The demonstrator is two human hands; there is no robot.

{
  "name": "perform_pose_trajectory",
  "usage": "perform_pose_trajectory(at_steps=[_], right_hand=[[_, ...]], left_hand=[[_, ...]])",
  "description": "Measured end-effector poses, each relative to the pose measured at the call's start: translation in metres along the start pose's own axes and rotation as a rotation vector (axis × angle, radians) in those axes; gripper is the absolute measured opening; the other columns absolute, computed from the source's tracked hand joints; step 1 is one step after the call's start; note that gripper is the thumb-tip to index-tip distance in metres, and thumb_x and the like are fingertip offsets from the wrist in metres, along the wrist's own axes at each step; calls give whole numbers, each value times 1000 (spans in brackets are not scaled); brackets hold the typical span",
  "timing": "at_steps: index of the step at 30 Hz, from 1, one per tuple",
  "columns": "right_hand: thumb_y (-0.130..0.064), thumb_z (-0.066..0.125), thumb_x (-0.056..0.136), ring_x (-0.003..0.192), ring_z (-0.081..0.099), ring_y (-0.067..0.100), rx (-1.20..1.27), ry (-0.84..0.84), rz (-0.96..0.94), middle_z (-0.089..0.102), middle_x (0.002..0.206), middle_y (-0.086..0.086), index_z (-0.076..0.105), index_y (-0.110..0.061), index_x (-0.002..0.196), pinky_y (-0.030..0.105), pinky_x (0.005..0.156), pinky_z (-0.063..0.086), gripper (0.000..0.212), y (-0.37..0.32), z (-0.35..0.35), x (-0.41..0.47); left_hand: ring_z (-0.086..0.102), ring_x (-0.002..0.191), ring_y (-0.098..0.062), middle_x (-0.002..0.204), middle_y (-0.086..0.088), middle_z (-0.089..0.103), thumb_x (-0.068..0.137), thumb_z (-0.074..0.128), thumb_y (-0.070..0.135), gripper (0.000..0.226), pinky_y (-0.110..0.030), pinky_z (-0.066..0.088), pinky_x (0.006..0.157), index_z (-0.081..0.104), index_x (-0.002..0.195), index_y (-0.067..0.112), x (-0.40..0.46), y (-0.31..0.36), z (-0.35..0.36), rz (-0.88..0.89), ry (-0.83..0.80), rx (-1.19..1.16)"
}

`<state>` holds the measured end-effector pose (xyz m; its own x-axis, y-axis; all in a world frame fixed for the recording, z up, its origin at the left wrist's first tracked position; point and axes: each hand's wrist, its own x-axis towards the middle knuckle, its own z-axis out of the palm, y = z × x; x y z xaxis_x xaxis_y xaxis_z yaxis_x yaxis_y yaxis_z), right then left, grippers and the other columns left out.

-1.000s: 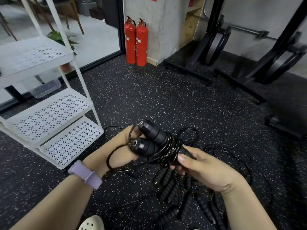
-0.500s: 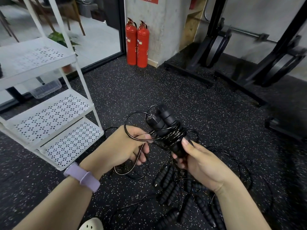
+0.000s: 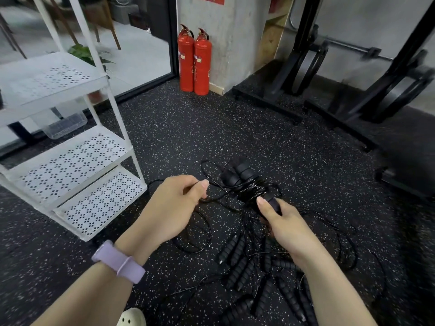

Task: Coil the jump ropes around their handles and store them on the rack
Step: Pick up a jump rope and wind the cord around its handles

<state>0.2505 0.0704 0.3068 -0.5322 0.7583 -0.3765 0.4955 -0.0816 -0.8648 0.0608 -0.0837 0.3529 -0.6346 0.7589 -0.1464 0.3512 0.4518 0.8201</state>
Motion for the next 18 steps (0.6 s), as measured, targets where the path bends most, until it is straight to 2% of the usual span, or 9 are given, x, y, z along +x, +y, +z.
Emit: perform_pose_trajectory(at_steps=[1,4,6,8,10,12,14,16,18], right_hand=[[-61,55,98,95,65,7,-38,3,-12,73,99,-10,69,-33,97,23,73,44,31,0,1,0],[-61,52,99,92,62,8,-143,-10,-37,69,99,-9,66,-34,98,24,71,43,30,0,6,-1],[-62,51,99,87,60,2,-221,-4,-57,67,95,-12,62,-38,95,21,67,40,27,-1,9,-1],[-63,49,99,82,58,0,-298,-9,-84,64,91,-13,59,-39,92,19,63,38,27,-1,9,-1],[-64,49,99,80,56,0,-337,-30,-102,61,90,-14,57,-40,91,19,64,37,27,0,7,-2],[-64,50,99,75,55,-1,-326,-61,-118,60,82,-17,57,-39,91,21,65,38,27,2,3,-1],[-62,51,99,64,55,-5,-313,-96,-147,61,68,-23,58,-36,91,19,61,38,28,2,1,-1],[-58,52,100,59,53,-9,-311,-132,-184,56,61,-32,59,-34,91,14,56,37,27,2,3,-2],[-56,53,101,56,51,-6,-305,-149,-214,54,59,-29,59,-32,91,11,54,37,27,2,4,-3]], left_hand=[[65,79,-7,90,1,71,102,47,49,34,-31,54,71,67,82,29,0,0,2,28,14,50],[53,87,7,112,23,51,98,50,51,22,-5,39,72,60,87,35,-2,2,10,130,-21,94],[54,79,4,117,32,44,98,56,46,11,-3,38,72,58,91,38,-5,3,16,176,-49,67],[58,86,-1,119,30,50,101,55,39,7,-3,38,78,57,95,37,-7,1,19,261,-15,80],[60,93,-4,111,19,62,105,51,36,10,-9,42,83,60,101,32,-6,0,20,319,57,93],[61,75,-4,94,11,71,105,52,36,14,-13,46,68,64,102,29,-5,0,20,333,128,36],[64,71,-2,85,16,73,103,57,33,12,-12,46,64,68,97,33,-4,2,22,319,181,-44],[68,79,3,84,24,73,99,65,29,12,-8,47,70,73,94,35,-4,5,25,288,199,-109],[70,78,6,79,25,74,94,72,26,13,-5,48,73,77,90,38,-4,7,28,249,206,-161]])
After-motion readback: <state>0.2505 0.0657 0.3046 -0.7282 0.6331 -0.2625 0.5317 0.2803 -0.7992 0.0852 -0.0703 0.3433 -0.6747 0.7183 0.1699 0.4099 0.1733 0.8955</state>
